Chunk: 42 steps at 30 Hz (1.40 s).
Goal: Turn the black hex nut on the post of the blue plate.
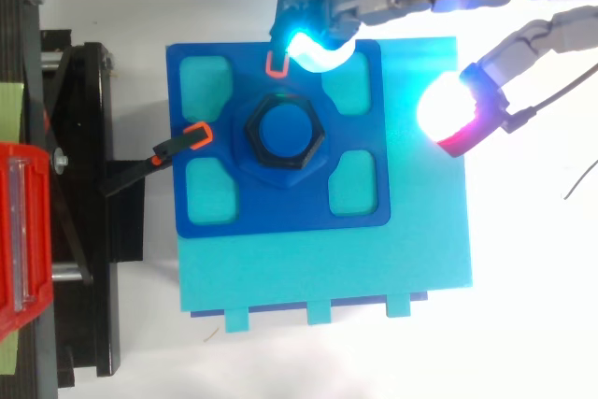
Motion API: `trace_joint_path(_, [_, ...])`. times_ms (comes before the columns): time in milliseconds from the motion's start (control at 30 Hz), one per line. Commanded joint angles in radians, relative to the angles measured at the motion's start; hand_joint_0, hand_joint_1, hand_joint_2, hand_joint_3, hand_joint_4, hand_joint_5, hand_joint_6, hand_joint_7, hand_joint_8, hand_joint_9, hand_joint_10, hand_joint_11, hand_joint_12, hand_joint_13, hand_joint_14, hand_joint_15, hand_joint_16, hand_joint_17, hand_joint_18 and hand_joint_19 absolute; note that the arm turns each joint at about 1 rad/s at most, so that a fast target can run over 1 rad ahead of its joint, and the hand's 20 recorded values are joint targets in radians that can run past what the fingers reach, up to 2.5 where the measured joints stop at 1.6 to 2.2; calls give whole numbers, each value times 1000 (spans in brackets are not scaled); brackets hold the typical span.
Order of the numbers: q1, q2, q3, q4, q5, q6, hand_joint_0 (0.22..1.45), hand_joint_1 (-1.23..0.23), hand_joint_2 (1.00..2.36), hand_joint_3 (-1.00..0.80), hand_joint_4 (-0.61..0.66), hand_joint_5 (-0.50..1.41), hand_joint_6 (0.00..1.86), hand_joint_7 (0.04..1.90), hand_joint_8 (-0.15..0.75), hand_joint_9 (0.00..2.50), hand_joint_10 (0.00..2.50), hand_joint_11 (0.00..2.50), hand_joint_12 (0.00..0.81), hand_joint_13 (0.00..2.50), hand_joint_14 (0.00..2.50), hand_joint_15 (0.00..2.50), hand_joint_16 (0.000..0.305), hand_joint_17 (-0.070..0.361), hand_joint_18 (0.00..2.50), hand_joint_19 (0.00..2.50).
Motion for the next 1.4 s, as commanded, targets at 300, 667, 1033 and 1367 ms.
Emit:
trace_joint_path(300, [34,-34,0,128,14,5,468,-794,1000,-500,-45,-300,501,794,64,0,0,0,257,0,0,37,35,79,0,149])
trace_joint_path(667, [55,-69,-2,168,38,8,482,-817,1000,-500,-52,-300,501,788,57,0,0,0,250,0,1,31,34,76,0,147])
trace_joint_path(1033, [60,-88,-45,243,40,19,477,-801,1000,-500,-49,-300,501,790,59,0,0,0,252,0,0,36,34,77,0,145])
trace_joint_path(1367, [60,-88,-59,295,40,23,468,-794,1000,-500,-47,-300,501,790,61,0,0,0,255,0,0,41,35,78,0,154])
